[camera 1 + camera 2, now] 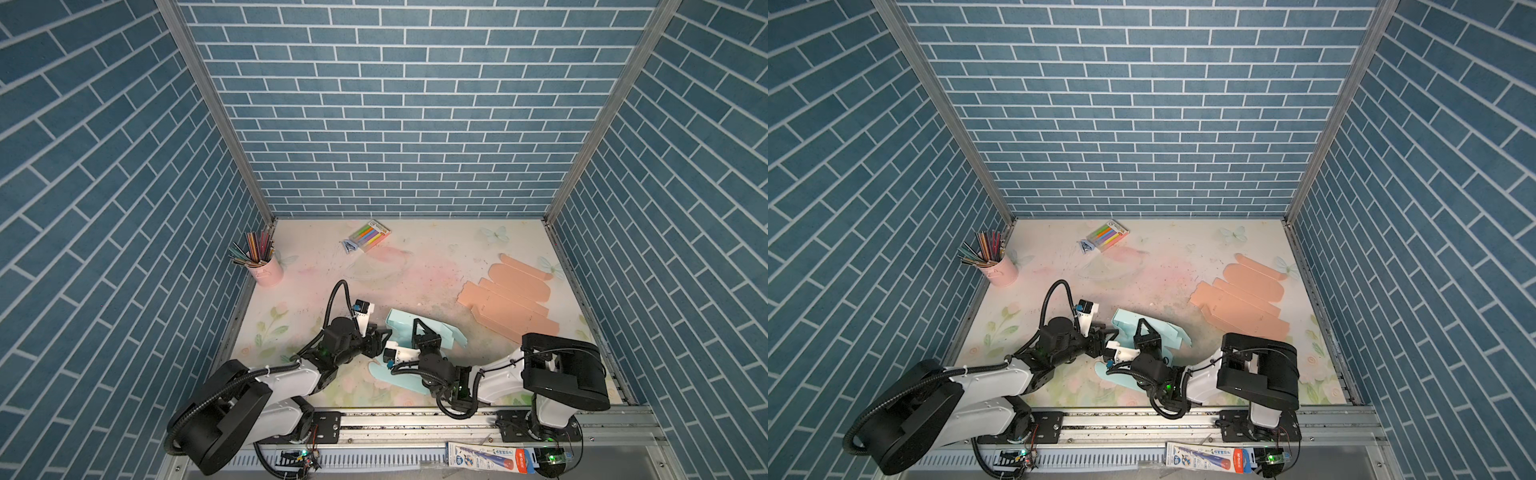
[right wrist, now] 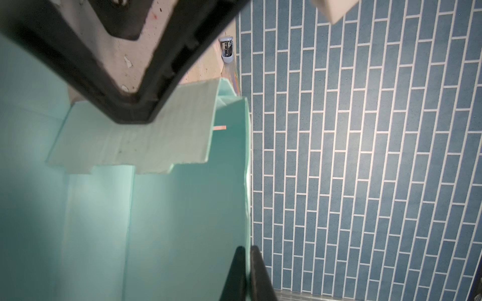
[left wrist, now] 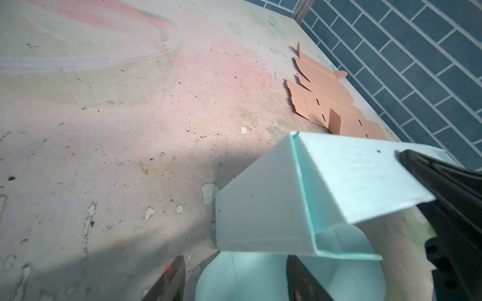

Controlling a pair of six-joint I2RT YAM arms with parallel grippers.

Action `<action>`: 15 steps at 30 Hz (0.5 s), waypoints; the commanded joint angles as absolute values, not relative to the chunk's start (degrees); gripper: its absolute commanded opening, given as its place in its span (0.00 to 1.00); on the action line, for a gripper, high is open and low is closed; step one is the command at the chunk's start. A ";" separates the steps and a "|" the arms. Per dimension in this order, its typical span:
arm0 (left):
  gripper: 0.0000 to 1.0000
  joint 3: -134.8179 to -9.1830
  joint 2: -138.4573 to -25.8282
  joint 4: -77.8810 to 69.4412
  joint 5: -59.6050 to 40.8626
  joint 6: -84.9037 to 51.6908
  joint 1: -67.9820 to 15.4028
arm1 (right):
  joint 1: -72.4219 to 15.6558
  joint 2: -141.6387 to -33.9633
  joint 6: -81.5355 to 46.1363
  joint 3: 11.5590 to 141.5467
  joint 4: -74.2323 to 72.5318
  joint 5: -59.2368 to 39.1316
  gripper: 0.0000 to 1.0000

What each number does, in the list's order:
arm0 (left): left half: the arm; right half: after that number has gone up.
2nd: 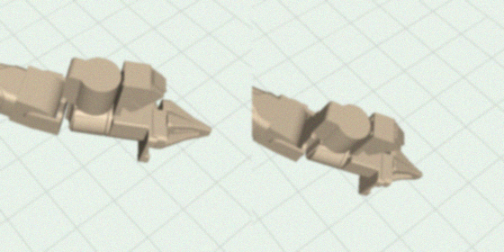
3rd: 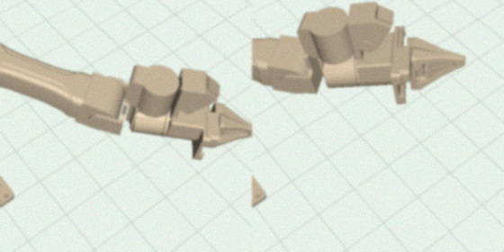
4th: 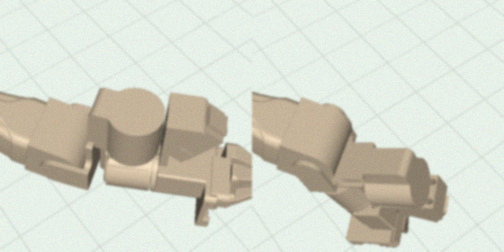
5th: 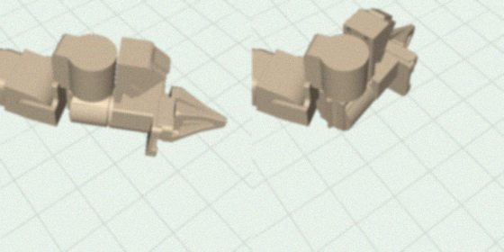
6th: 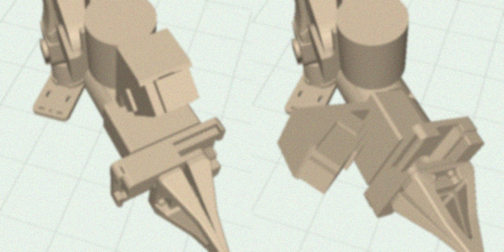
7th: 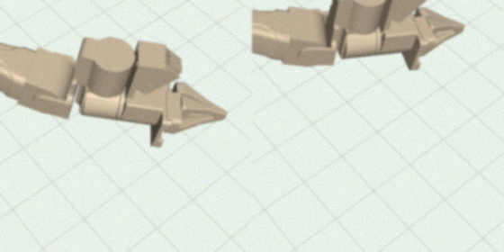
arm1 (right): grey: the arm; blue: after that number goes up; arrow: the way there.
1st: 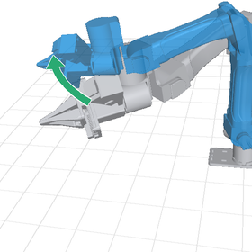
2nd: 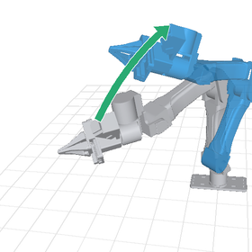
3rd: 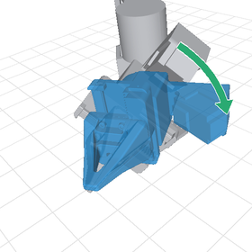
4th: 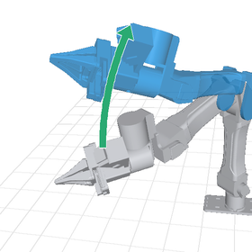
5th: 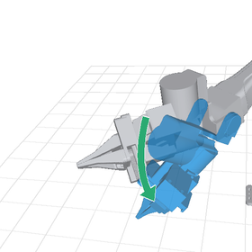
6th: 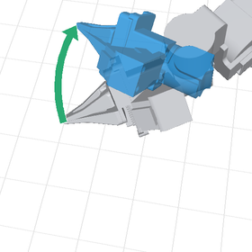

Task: Fold the paper box

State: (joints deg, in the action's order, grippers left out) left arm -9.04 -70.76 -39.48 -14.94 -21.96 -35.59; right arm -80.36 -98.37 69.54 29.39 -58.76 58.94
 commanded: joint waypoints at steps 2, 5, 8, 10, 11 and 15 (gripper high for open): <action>0.62 -7.99 -72.42 -49.26 -12.96 -18.50 -37.67 | -80.68 -98.04 71.90 28.49 -60.47 58.99 0.08; 0.61 -8.51 -73.93 -50.31 -10.90 -17.11 -39.02 | -80.68 -97.83 71.70 28.48 -60.28 59.00 0.08; 0.58 -9.38 -75.66 -50.11 -9.18 -15.88 -39.99 | -80.68 -97.64 71.50 28.49 -60.17 58.72 0.09; 0.57 -9.67 -76.58 -50.23 -8.04 -15.22 -40.33 | -80.66 -97.48 71.31 28.48 -59.87 58.58 0.09; 0.56 -9.60 -76.86 -50.39 -7.17 -14.99 -40.35 | -80.68 -97.56 71.24 28.48 -59.69 58.54 0.09; 0.52 -9.34 -78.18 -52.82 -5.83 -14.25 -40.40 | -80.67 -97.23 70.94 28.48 -59.35 58.29 0.09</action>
State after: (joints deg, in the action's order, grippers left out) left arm -8.78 -77.38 -49.15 -8.45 -16.19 -40.12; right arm -80.36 -98.37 69.52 29.02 -58.72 58.70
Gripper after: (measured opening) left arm 0.529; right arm 0.086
